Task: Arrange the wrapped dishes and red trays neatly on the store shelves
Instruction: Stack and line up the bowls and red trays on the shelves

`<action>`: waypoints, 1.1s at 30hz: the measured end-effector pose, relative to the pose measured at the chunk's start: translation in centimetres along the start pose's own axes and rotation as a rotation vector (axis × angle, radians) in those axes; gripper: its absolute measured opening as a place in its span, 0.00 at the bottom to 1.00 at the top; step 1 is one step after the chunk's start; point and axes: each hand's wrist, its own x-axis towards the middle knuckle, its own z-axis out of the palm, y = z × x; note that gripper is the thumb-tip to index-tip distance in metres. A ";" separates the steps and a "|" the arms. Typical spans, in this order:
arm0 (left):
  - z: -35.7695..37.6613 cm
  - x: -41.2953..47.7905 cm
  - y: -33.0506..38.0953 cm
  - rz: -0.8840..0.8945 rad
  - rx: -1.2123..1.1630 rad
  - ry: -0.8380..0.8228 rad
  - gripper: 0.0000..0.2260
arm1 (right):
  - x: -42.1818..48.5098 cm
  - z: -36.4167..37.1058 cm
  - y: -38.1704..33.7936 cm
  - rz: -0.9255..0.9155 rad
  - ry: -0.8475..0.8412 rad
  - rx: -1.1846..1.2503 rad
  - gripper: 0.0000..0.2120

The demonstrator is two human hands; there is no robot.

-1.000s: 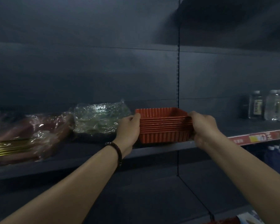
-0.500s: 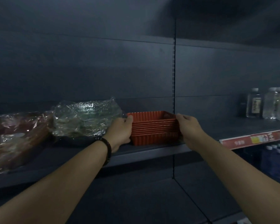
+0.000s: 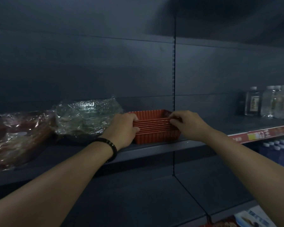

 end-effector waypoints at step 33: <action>-9.3 -2.8 -9.5 -0.095 0.606 -0.182 0.25 | 1.9 7.9 -15.0 -0.162 -0.037 -0.319 0.23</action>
